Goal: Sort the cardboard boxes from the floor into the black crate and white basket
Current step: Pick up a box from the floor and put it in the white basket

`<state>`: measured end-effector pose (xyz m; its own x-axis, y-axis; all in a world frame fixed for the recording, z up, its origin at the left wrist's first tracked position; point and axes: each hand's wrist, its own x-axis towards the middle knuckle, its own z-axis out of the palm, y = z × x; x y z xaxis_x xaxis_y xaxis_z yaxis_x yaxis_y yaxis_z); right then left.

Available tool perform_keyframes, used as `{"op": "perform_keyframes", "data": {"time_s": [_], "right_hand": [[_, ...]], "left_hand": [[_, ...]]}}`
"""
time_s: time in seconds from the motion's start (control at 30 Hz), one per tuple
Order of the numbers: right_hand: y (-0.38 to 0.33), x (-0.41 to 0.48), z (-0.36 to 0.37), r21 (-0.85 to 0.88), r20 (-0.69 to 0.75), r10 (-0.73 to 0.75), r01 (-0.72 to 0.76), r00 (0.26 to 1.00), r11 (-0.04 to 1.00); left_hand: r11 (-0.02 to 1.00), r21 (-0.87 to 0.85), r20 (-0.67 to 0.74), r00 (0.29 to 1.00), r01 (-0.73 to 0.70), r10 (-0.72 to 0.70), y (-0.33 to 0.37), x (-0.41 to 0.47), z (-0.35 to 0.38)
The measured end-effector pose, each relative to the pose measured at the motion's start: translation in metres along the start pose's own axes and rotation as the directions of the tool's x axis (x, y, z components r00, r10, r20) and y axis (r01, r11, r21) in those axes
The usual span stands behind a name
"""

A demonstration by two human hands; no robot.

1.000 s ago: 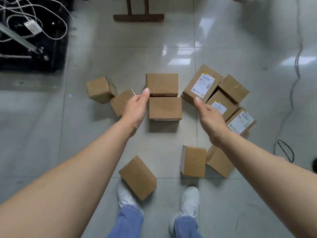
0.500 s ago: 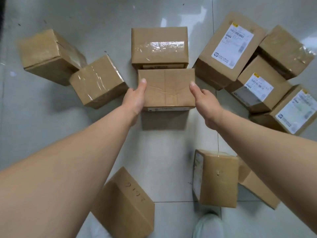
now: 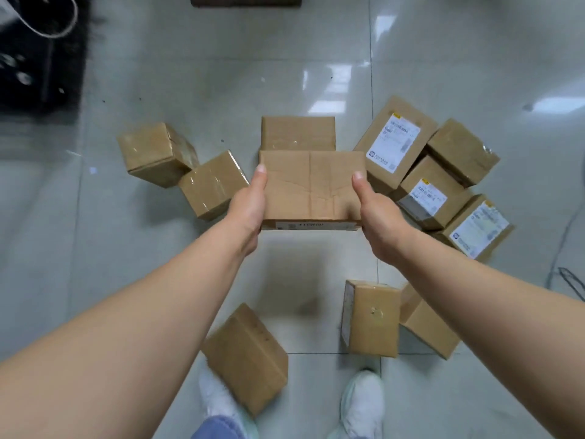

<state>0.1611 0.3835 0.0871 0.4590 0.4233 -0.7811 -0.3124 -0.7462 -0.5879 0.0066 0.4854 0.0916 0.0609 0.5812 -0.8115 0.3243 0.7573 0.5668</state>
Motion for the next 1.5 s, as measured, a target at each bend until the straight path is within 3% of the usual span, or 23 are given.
{"op": "perform_keyframes", "data": {"time_s": [0.13, 0.3, 0.43, 0.7, 0.8, 0.97, 1.1, 1.33, 1.5], "right_hand": [[-0.072, -0.076, -0.015, -0.013, -0.041, -0.076, 0.075, 0.996, 0.997], [-0.166, -0.188, -0.035, 0.108, 0.040, -0.111, 0.106, 0.993, 0.989], [-0.208, -0.275, -0.047, 0.147, 0.064, -0.239, 0.228, 0.969, 0.963], [-0.272, -0.437, -0.033, 0.278, 0.015, -0.340, 0.323, 0.940, 0.905], [-0.280, -0.482, -0.025, 0.252, 0.042, -0.365, 0.344, 0.930, 0.905], [-0.291, -0.541, -0.012, 0.256, 0.154, -0.365, 0.319, 0.918, 0.912], [-0.303, -0.575, -0.003, 0.200, 0.235, -0.394, 0.353, 0.889, 0.914], [-0.296, -0.617, 0.022, 0.117, 0.402, -0.406, 0.394, 0.821, 0.912], [-0.280, -0.649, 0.056, 0.074, 0.513, -0.421, 0.450, 0.748, 0.890]], "left_hand": [[0.996, -0.082, -0.024, 0.999, -0.034, 0.032, 0.060, -0.072, -0.024], [0.980, -0.140, -0.048, 0.990, -0.139, 0.134, 0.143, -0.184, -0.064], [0.962, -0.192, -0.029, 0.981, -0.193, 0.191, 0.192, -0.269, -0.099], [0.917, -0.224, -0.008, 0.942, -0.330, 0.337, 0.259, -0.417, -0.175], [0.901, -0.244, -0.027, 0.932, -0.358, 0.362, 0.265, -0.460, -0.205], [0.920, -0.244, -0.109, 0.951, -0.307, 0.289, 0.259, -0.517, -0.253], [0.872, -0.238, -0.253, 0.894, -0.428, 0.370, 0.243, -0.560, -0.281], [0.734, -0.395, -0.441, 0.815, -0.552, 0.376, 0.196, -0.627, -0.310], [0.676, -0.455, -0.605, 0.758, -0.579, 0.243, 0.151, -0.661, -0.337]]}}
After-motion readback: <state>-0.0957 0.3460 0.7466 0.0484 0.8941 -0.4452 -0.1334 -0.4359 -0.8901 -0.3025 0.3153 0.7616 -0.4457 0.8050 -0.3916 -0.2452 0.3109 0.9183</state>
